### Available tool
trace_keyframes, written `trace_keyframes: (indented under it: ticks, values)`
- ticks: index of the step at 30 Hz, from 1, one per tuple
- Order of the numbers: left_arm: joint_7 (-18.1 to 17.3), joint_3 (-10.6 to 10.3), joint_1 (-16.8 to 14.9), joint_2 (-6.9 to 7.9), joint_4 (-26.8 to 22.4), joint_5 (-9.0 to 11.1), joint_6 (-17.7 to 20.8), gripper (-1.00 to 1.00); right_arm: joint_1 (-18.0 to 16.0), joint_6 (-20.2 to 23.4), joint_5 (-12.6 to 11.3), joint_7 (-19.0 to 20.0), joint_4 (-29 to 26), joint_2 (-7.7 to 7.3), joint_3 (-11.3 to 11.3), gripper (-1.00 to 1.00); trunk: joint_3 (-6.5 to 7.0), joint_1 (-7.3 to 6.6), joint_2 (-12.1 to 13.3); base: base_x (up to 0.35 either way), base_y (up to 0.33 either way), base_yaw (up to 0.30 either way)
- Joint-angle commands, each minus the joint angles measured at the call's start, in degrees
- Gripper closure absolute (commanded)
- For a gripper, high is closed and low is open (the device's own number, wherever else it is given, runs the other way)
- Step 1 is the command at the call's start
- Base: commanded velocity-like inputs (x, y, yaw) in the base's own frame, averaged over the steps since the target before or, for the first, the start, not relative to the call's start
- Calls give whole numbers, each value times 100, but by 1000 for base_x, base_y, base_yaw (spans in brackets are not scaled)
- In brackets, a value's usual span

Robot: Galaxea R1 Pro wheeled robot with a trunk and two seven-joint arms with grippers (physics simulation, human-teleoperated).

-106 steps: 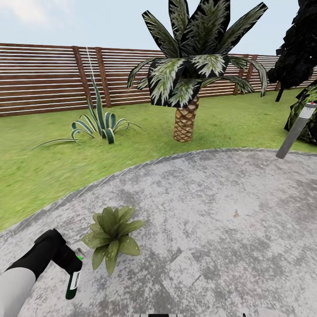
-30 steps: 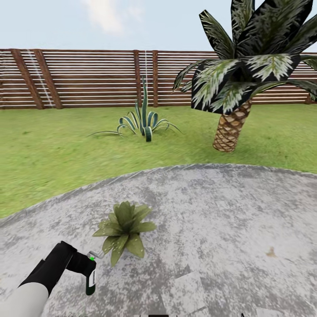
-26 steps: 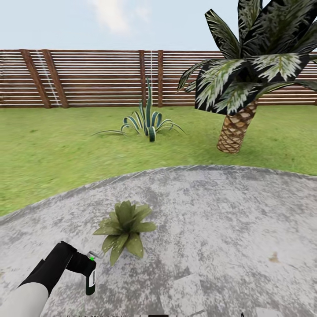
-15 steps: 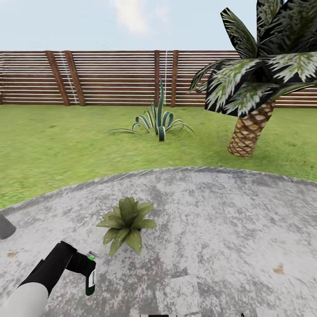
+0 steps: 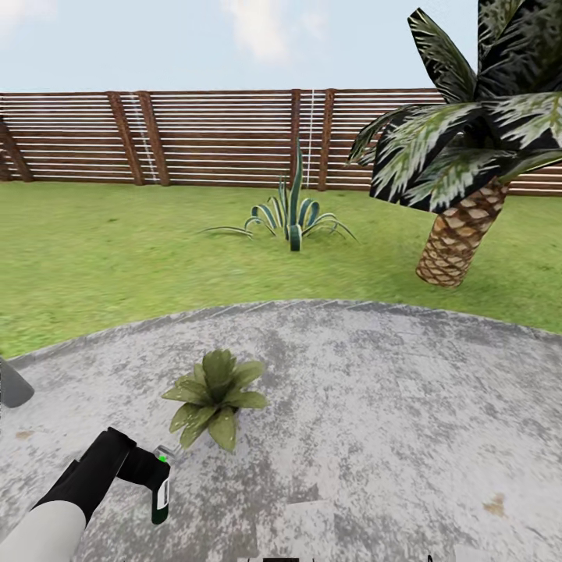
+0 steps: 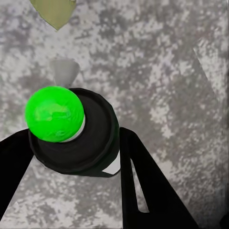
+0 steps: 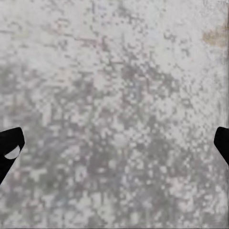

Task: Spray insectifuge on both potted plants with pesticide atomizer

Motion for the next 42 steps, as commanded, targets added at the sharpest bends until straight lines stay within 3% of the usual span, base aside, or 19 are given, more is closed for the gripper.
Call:
trace_keyframes:
  ticks: [1, 16, 27, 42]
  values:
    - [-51, 21, -4, -5, -8, -40, 32, 100, -3, -19, 60, -11, 8, 2, -36, -100, -5, 0, -2, 152, -274, 235]
    - [-44, -3, -4, -22, 1, -71, 36, 100, -5, -19, 60, -11, 8, 6, -36, -100, -64, 0, -2, 148, -274, 222]
    - [-36, -6, -4, -14, 53, -92, 41, 100, -5, -19, 59, -11, 8, 4, -36, -100, -143, 0, -2, 11, -288, 173]
    - [-44, -20, 4, 6, 85, -94, 59, 100, -4, -19, 62, -1, 11, -1, -36, -100, -231, 0, -2, 78, -70, 143]
